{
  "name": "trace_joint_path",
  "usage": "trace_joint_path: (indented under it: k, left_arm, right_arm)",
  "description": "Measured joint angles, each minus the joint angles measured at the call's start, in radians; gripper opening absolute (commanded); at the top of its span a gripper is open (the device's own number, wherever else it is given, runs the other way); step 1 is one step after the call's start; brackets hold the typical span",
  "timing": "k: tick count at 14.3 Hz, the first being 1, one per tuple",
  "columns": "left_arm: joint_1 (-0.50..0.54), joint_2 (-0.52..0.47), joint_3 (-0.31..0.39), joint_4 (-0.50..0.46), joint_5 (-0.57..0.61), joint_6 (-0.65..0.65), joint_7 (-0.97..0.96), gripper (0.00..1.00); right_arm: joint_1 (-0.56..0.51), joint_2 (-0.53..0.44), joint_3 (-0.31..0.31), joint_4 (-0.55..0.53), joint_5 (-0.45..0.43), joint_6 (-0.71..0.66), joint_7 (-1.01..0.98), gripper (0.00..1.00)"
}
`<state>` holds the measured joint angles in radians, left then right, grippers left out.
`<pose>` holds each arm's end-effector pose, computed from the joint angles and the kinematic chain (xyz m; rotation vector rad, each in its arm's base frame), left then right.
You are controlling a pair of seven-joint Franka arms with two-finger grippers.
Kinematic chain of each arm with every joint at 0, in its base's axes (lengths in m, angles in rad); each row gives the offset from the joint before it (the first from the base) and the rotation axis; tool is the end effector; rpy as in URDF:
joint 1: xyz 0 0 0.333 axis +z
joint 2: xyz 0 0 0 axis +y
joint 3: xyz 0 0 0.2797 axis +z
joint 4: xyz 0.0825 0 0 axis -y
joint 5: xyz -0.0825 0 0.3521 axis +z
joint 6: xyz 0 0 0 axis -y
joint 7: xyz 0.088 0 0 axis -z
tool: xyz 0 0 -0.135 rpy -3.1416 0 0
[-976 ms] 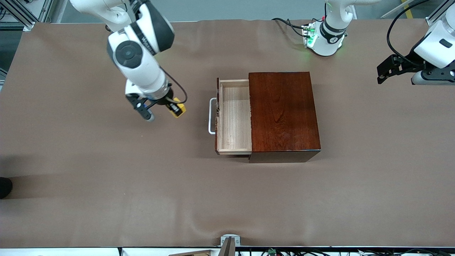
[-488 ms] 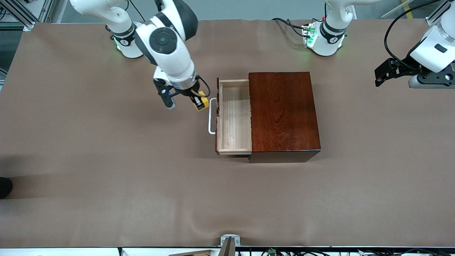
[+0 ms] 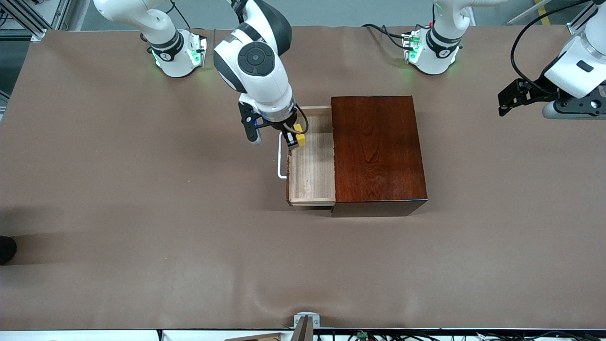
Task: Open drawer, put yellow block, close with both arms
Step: 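Lift the yellow cube with the right gripper and carry it over the drawer, then open the right gripper to drop the cube while the left gripper reaches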
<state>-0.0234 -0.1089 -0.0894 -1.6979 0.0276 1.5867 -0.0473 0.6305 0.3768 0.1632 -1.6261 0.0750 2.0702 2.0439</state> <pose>0.4900 -0.0538 0.5607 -3.1025 0.1015 -0.0004 0.4446 0.4474 0.3648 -2.4281 1.8405 0.1743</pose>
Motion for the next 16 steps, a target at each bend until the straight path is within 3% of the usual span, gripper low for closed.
trace_joint_path:
  k: [16]
  left_arm:
    - [-0.018,0.042,-0.023,-0.007,-0.003,0.046,0.000,1.00]
  right_arm:
    - [0.046,0.121,-0.002,0.008,0.012,0.129,0.175,0.00]
